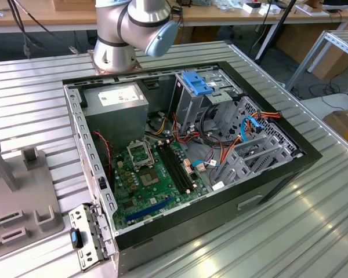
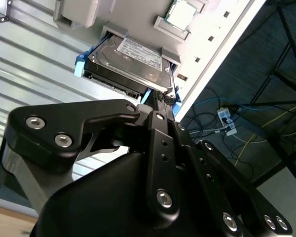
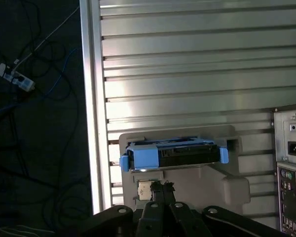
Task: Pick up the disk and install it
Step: 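Reach for the disk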
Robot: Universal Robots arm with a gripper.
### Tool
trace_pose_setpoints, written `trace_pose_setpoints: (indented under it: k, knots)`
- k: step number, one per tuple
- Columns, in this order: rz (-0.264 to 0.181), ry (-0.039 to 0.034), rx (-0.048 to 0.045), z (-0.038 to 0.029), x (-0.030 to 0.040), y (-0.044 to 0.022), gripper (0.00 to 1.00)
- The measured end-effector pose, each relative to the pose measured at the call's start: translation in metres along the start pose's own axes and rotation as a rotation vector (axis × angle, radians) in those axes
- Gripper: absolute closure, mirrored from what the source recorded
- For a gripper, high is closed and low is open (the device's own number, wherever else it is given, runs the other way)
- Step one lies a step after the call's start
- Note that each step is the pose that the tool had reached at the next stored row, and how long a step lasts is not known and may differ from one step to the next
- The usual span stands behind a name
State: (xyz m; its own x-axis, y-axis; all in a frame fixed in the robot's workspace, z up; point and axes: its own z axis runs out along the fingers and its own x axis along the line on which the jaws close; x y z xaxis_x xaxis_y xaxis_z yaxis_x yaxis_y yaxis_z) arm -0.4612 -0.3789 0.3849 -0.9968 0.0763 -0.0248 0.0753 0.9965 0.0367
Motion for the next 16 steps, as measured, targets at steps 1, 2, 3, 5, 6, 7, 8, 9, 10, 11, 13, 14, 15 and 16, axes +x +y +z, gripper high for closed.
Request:
trace_pose_setpoints:
  k: [1,2,3,5,6,7,8,9,10,11,13,14,15,16]
  knots:
    - [0.0,0.0,0.0,0.0005,0.0003,0.0035,0.89]
    - [0.0,-0.0001,0.0,0.0009,0.0005,0.0059,0.89]
    - [0.0,-0.0001,0.0,0.0014,0.0007,0.0081,0.89]
    - [0.0,0.0,0.0001,0.002,0.0008,0.0096,0.89]
    - [0.0,-0.0002,0.0001,0.0033,0.0017,0.0111,0.89]
    - [0.0,0.0,0.0002,0.0039,0.0025,0.0124,0.89]
    - [0.0,0.0,0.0001,0.0048,0.0039,0.0148,0.89]
    - [0.0,-0.0002,0.0001,0.0052,0.0045,0.0158,0.89]
    - [0.0,0.0,0.001,0.0059,0.0048,0.0168,0.89]
    - [0.0,0.0,0.0012,0.0059,0.0048,0.0168,0.89]
    - [0.0,0.0,0.0016,0.0059,0.0049,0.0169,0.89]
    - [0.0,0.0001,0.0017,0.0059,0.0049,0.0169,0.89]
    - [0.0,0.0018,0.0017,0.006,0.0048,0.017,0.89]
    - [0.0,0.0052,0.0021,0.006,0.0048,0.017,0.89]
